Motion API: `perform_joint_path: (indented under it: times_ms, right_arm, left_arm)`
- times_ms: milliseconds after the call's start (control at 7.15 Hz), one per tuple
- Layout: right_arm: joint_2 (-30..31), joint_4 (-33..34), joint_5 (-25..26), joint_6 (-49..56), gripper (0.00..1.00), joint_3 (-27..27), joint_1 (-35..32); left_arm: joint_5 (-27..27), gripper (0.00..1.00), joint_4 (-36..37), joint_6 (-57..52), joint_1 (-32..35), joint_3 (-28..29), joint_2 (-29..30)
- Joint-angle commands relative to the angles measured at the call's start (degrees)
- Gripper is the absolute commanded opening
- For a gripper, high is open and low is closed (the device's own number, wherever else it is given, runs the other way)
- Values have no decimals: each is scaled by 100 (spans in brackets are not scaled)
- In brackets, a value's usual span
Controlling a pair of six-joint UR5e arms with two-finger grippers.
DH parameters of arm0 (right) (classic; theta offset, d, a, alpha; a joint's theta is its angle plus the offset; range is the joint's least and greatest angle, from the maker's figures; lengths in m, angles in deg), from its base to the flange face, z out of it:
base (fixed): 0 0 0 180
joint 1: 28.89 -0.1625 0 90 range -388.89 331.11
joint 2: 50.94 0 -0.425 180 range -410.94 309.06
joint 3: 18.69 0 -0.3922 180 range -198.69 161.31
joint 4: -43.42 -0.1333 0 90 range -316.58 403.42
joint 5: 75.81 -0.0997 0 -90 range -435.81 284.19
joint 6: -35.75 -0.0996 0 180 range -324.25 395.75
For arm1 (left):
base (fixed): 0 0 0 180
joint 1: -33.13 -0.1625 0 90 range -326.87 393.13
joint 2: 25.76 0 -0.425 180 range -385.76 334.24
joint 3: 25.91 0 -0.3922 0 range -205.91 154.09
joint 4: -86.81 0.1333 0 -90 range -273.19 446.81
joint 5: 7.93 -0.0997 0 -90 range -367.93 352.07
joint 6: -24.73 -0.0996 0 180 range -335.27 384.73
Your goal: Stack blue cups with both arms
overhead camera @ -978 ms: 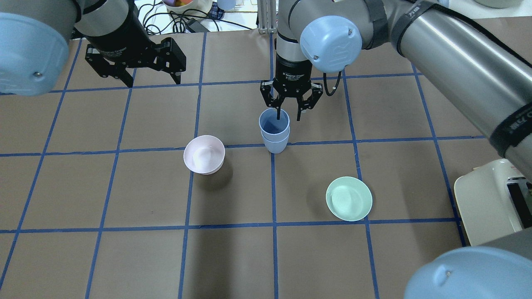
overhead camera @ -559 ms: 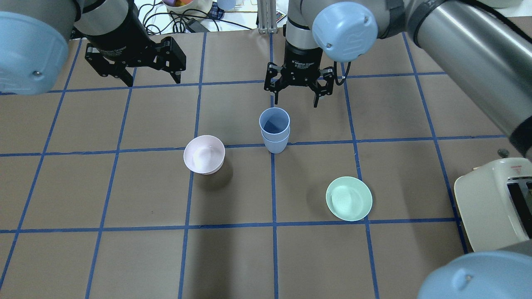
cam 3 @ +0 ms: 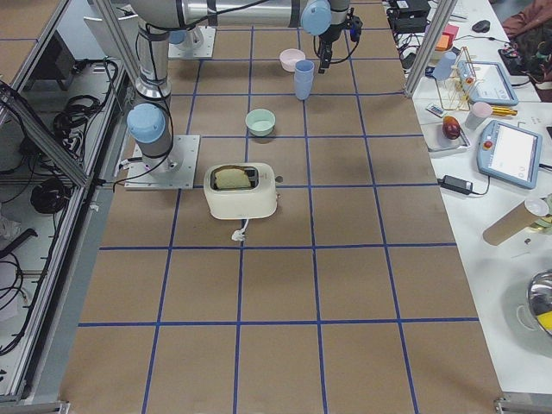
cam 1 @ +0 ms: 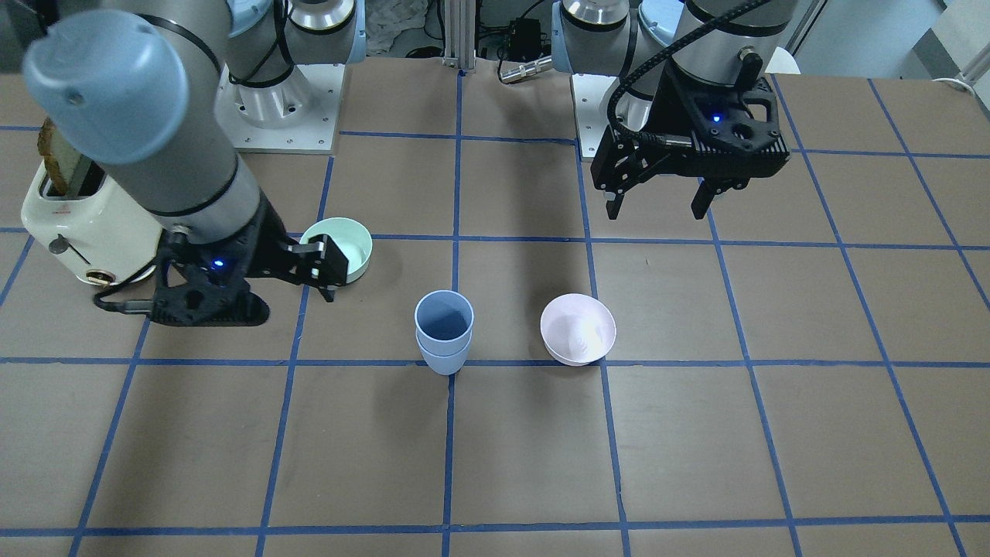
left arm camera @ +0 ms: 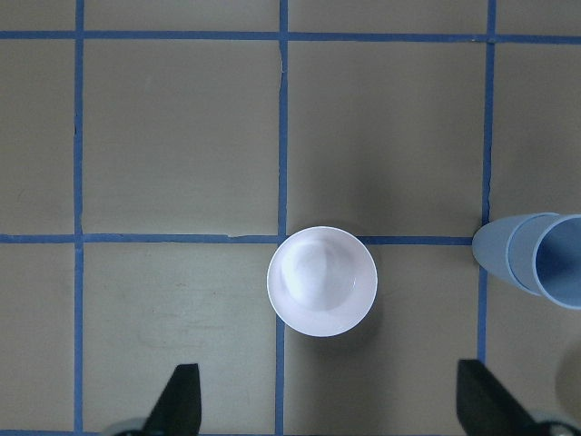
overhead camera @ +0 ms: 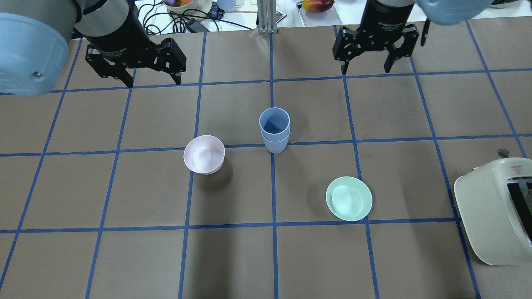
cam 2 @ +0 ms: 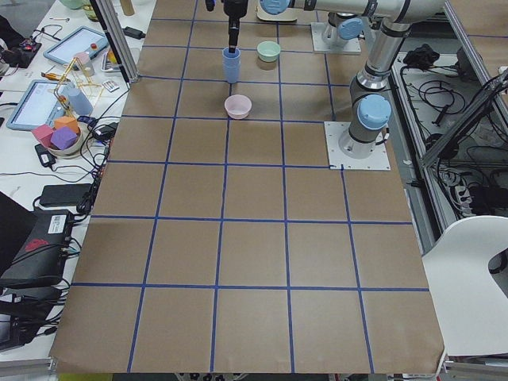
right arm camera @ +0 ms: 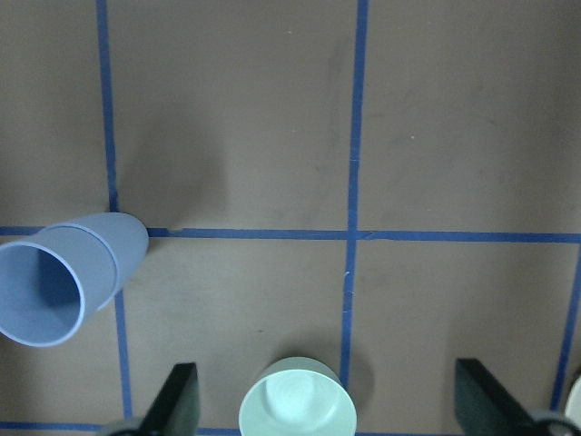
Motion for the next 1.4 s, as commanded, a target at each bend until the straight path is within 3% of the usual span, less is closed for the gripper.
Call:
perform_joint_path:
  times_ms: [0,140,419,1258]
  right_arm:
    - [598,-384,178,142,100,295,372]
    - [879,-699,196,132,100,453,364]
    - [1189,-623,152,71,100,701,329]
    - [1260,-684,152,-114,100,841,-40]
  left_arm:
    - [3,100,2,0,0,-4,-1]
    - [3,100,2,0,0,4,-1]
    - [-6,100,-7,0,0,-5,-1]
    - [-6,100,-7,0,9,-22,-9]
